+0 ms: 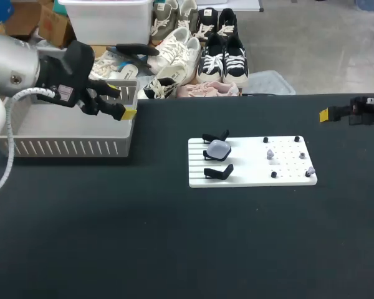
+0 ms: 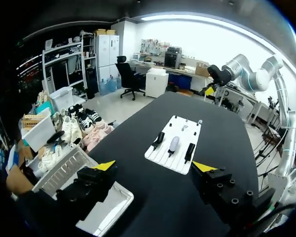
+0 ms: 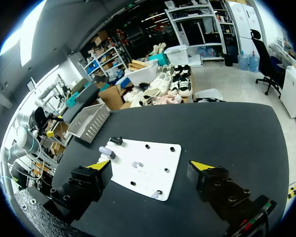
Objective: Pick up each earbud case from the left stands, insert the matching earbuds, close the lid, and place the case in the box.
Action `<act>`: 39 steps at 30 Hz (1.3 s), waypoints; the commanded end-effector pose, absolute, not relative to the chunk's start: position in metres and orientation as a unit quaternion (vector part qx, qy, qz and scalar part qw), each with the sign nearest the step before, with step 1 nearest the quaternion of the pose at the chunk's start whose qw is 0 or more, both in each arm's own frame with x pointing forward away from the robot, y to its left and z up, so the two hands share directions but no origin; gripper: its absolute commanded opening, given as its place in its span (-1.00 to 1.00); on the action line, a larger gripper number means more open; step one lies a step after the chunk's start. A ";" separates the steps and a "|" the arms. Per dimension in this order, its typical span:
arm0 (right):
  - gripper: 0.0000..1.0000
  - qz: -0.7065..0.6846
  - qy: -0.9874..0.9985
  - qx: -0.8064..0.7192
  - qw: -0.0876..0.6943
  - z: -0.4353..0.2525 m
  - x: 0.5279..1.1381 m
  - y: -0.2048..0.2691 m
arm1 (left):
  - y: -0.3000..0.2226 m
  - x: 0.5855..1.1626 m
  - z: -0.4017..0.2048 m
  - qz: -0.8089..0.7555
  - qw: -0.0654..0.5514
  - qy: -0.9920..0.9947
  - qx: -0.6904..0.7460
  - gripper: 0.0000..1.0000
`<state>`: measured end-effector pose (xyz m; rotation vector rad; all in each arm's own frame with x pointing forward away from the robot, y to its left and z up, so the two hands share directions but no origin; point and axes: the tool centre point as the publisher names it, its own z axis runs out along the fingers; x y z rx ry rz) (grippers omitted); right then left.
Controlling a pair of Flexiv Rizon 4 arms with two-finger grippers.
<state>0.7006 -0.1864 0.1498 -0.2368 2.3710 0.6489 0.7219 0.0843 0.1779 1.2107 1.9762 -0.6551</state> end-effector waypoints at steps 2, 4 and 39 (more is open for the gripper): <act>1.00 0.249 0.906 -0.091 0.329 0.150 0.701 -0.187 | 0.049 0.738 0.161 -0.303 0.330 0.725 0.523 1.00; 1.00 0.249 0.906 -0.091 0.329 0.150 0.701 -0.187 | 0.038 0.737 0.155 -0.309 0.327 0.712 0.539 1.00; 1.00 0.249 0.906 -0.091 0.329 0.150 0.701 -0.187 | -0.045 0.742 0.067 -0.354 0.332 0.637 0.599 1.00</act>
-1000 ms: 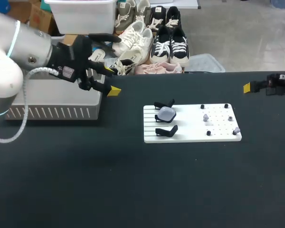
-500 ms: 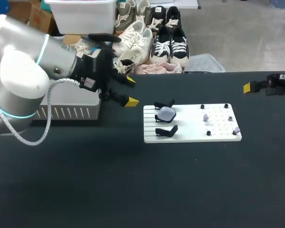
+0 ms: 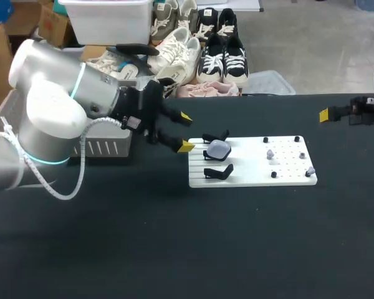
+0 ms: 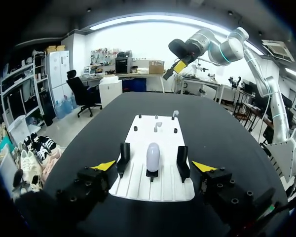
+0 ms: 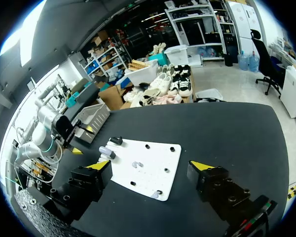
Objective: Pick up each earbud case from the left stands, insert the matching earbuds, close the lid, and place the case in the box.
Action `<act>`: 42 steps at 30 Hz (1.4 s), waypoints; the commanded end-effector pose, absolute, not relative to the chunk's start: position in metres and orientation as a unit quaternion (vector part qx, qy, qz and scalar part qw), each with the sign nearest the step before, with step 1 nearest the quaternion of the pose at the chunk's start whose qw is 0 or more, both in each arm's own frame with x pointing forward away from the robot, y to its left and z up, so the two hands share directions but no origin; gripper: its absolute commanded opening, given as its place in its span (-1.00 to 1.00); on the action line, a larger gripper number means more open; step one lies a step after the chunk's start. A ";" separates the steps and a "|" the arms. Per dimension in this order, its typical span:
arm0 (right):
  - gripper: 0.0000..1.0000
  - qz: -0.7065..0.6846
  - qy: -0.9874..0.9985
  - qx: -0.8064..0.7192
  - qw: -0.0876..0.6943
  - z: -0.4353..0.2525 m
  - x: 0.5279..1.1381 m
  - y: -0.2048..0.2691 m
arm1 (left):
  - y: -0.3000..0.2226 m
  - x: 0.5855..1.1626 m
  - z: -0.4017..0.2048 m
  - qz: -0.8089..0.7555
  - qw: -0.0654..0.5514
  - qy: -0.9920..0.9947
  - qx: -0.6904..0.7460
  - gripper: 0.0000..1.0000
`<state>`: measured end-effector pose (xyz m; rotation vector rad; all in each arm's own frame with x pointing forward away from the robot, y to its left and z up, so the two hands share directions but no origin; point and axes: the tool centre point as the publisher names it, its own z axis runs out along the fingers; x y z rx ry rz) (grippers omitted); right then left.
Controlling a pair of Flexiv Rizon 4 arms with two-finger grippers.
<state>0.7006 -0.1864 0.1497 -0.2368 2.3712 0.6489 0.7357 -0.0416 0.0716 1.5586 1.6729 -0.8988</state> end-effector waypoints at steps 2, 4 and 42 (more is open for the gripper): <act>1.00 0.249 0.906 -0.091 0.329 0.150 0.701 -0.187 | -0.047 0.739 0.064 -0.358 0.332 0.635 0.599 0.83; 1.00 0.249 0.906 -0.091 0.329 0.150 0.701 -0.187 | -0.048 0.735 0.062 -0.361 0.331 0.631 0.601 0.80; 1.00 0.249 0.906 -0.091 0.329 0.150 0.701 -0.187 | -0.088 0.742 0.024 -0.358 0.335 0.615 0.618 0.35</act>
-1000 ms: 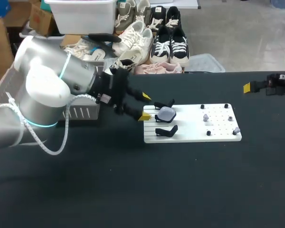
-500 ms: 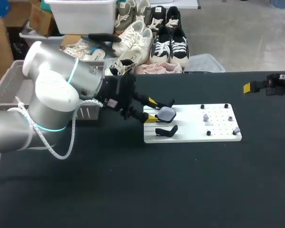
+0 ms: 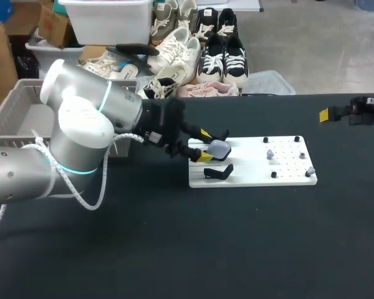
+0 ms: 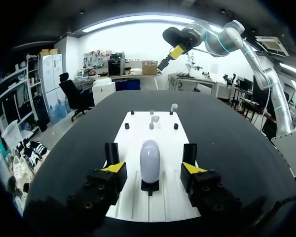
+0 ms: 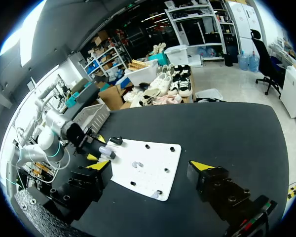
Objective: Pick up each earbud case from the left stands, insert the matching earbuds, close the lid, and place the case in the box.
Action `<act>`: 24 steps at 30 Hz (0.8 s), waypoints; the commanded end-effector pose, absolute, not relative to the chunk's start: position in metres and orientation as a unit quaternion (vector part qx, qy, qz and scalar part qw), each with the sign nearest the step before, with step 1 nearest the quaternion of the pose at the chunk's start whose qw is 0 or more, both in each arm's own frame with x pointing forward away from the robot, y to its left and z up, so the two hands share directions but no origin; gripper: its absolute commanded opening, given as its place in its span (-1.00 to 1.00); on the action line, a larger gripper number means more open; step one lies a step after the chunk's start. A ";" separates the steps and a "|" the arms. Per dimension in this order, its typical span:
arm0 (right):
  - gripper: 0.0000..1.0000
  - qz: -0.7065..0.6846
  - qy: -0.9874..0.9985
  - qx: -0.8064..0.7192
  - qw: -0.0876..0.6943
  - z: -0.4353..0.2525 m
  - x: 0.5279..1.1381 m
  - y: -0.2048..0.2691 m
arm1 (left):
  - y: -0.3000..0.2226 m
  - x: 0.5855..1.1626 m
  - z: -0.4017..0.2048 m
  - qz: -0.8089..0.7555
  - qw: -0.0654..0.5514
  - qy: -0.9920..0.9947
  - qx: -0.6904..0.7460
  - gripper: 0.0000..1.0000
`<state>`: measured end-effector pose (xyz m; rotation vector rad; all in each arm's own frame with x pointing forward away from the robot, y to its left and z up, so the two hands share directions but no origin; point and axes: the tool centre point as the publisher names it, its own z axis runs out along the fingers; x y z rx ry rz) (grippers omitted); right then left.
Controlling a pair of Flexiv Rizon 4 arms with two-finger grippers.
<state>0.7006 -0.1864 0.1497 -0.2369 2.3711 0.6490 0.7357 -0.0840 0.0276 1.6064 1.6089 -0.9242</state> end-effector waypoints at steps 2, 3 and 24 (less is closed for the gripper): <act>1.00 0.249 0.906 -0.091 0.329 0.150 0.701 -0.187 | -0.089 0.742 0.023 -0.358 0.335 0.615 0.618 0.28; 1.00 0.249 0.906 -0.091 0.329 0.150 0.701 -0.187 | -0.089 0.742 0.023 -0.358 0.334 0.615 0.618 0.29; 1.00 0.249 0.906 -0.091 0.329 0.150 0.701 -0.187 | -0.094 0.740 0.018 -0.360 0.328 0.610 0.626 0.14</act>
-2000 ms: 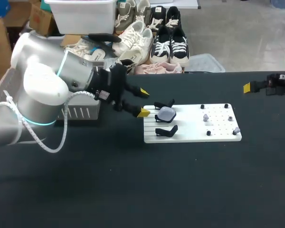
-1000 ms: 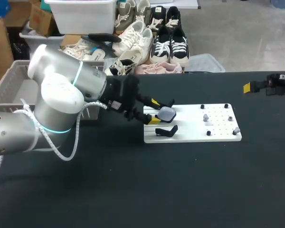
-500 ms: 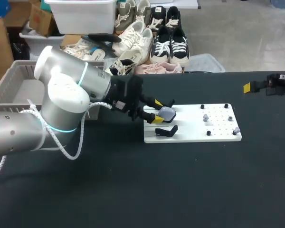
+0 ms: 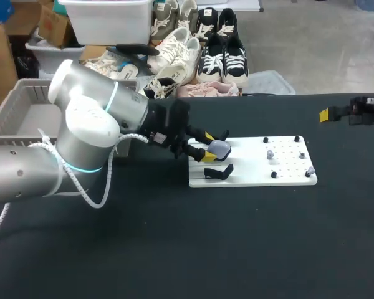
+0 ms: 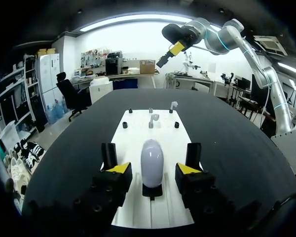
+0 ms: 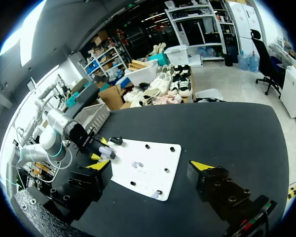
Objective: Pick up each earbud case from the left stands, insert the matching earbuds, close the lid, and place the case in the box.
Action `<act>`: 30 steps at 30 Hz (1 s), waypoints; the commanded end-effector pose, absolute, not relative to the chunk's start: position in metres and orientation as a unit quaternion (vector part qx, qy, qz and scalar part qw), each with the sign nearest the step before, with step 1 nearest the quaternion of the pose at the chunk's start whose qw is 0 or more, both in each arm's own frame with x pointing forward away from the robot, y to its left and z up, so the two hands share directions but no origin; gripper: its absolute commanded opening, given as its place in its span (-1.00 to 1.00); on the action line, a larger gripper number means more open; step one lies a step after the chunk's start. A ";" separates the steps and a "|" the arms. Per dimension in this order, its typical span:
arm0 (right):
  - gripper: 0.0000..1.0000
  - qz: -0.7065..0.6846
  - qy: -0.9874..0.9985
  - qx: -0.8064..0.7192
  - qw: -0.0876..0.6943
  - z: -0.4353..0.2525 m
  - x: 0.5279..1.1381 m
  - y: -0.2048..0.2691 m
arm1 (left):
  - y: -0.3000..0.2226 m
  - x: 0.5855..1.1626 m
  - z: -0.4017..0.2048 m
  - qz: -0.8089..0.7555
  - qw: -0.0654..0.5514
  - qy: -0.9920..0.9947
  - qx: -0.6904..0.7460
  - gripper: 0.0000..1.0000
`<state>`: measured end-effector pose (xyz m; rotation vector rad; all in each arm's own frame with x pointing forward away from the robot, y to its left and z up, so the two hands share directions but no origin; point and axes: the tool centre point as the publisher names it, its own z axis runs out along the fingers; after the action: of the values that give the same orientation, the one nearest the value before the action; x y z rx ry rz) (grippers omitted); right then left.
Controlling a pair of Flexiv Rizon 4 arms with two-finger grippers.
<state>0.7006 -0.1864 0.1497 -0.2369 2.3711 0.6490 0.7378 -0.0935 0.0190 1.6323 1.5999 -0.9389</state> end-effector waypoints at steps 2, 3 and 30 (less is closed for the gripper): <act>1.00 0.249 0.906 -0.091 0.329 0.150 0.701 -0.187 | -0.095 0.740 0.017 -0.359 0.328 0.609 0.626 0.11; 1.00 0.249 0.906 -0.091 0.329 0.150 0.701 -0.187 | -0.095 0.740 0.017 -0.359 0.328 0.608 0.627 0.07; 1.00 0.249 0.906 -0.091 0.329 0.150 0.701 -0.187 | -0.083 0.727 0.043 -0.371 0.349 0.607 0.610 -1.00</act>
<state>0.7006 -0.1864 0.1497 -0.2369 2.3710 0.6490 0.7372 -0.0912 0.0349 1.6008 1.5797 -0.9672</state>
